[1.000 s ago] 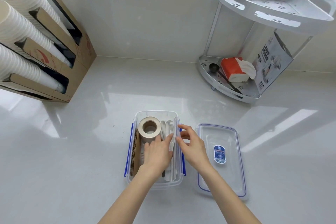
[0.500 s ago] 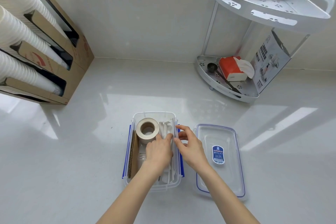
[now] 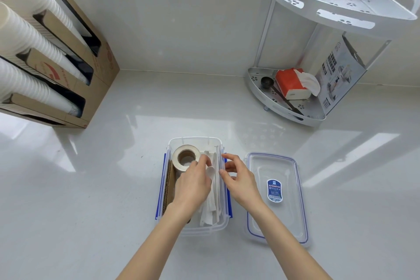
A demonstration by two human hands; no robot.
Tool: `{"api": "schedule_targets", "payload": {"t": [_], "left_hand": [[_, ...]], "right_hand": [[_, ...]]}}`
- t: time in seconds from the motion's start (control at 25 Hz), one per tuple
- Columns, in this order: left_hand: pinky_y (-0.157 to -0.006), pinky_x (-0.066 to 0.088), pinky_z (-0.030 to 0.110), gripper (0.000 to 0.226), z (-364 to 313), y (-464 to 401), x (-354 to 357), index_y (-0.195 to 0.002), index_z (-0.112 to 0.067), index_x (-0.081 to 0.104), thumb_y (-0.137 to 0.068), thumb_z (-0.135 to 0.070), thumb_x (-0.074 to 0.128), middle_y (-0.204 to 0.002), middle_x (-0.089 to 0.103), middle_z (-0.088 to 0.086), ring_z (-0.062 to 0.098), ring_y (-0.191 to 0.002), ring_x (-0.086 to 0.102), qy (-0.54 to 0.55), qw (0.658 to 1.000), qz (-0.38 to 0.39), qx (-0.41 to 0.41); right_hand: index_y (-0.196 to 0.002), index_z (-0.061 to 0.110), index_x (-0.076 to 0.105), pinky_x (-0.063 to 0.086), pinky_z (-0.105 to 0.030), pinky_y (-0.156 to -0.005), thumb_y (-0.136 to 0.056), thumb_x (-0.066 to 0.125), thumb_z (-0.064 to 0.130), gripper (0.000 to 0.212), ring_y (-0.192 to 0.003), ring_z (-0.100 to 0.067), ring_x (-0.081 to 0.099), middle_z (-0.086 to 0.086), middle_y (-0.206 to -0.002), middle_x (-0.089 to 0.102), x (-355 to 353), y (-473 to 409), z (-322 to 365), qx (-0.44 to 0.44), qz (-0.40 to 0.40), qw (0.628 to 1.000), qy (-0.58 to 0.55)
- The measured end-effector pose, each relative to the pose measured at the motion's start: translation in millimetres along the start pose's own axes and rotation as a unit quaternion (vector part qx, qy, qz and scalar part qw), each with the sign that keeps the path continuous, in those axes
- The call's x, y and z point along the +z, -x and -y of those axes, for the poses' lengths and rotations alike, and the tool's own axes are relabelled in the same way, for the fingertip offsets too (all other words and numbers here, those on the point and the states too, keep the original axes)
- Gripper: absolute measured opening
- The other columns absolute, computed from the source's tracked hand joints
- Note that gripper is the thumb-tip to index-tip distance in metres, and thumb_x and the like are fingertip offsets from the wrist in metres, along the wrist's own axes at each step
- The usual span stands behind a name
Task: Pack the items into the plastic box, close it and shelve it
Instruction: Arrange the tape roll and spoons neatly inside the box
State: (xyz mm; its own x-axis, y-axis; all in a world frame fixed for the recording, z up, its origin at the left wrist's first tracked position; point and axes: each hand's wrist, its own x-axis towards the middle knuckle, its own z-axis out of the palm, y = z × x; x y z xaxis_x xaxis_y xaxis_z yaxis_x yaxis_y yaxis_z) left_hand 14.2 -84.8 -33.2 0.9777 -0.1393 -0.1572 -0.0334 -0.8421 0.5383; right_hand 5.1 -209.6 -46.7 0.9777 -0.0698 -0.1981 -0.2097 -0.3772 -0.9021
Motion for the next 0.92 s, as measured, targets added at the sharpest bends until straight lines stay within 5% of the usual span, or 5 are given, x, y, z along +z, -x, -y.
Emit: {"api": "schedule_targets", "payload": {"t": [0.2, 0.52, 0.68, 0.8, 0.92], "left_hand": [[-0.06, 0.044, 0.035, 0.018, 9, 3, -13, -0.104, -0.015, 0.043, -0.087, -0.012, 0.043, -0.087, 0.057, 0.009, 0.027, -0.069, 0.057, 0.087, 0.995, -0.055, 0.004], [-0.052, 0.037, 0.003, 0.015, 12, 3, -26, -0.088, -0.023, 0.042, -0.086, -0.008, 0.044, -0.066, 0.046, -0.013, 0.004, -0.054, 0.043, 0.196, 0.976, -0.089, 0.012], [-0.051, 0.038, 0.001, 0.016, 10, 2, -29, -0.089, -0.023, 0.045, -0.087, -0.007, 0.042, -0.072, 0.05, -0.014, 0.004, -0.055, 0.049, 0.235, 0.967, -0.102, -0.008], [-0.054, 0.042, 0.008, 0.013, 9, 2, -28, -0.088, -0.023, 0.048, -0.089, -0.01, 0.045, -0.073, 0.051, -0.016, -0.001, -0.053, 0.052, 0.254, 0.962, -0.095, -0.023], [-0.057, 0.043, 0.01, 0.014, 10, 4, -28, -0.087, -0.023, 0.05, -0.088, -0.01, 0.046, -0.075, 0.05, -0.018, 0.003, -0.059, 0.052, 0.26, 0.96, -0.099, -0.028]], "right_hand": [[-0.122, 0.024, 0.049, 0.038, -0.004, -0.067, -0.089, 0.052, 0.014, 0.035, -0.09, -0.01, 0.054, -0.001, -0.101, 0.057, 0, 1, 1, 0.002, 0.001, 1.0, 0.007], [-0.122, 0.022, 0.05, 0.037, -0.01, -0.07, -0.088, 0.051, 0.012, 0.035, -0.09, -0.013, 0.054, -0.002, -0.101, 0.057, 2, 2, 1, 0.001, -0.007, 1.0, 0.01], [-0.122, 0.021, 0.05, 0.037, -0.005, -0.067, -0.089, 0.051, 0.012, 0.035, -0.09, -0.012, 0.053, -0.002, -0.1, 0.056, 2, 2, 0, -0.005, -0.012, 1.0, 0.019], [-0.124, 0.02, 0.049, 0.039, -0.018, -0.08, -0.089, 0.05, 0.012, 0.036, -0.097, -0.016, 0.055, -0.007, -0.106, 0.058, 1, 3, 3, 0.005, -0.006, 1.0, 0.021], [-0.128, 0.016, 0.045, 0.038, -0.027, -0.095, -0.089, 0.046, 0.009, 0.04, -0.119, -0.021, 0.045, -0.008, -0.125, 0.049, 3, 6, 10, -0.062, -0.017, 0.984, 0.165]]}}
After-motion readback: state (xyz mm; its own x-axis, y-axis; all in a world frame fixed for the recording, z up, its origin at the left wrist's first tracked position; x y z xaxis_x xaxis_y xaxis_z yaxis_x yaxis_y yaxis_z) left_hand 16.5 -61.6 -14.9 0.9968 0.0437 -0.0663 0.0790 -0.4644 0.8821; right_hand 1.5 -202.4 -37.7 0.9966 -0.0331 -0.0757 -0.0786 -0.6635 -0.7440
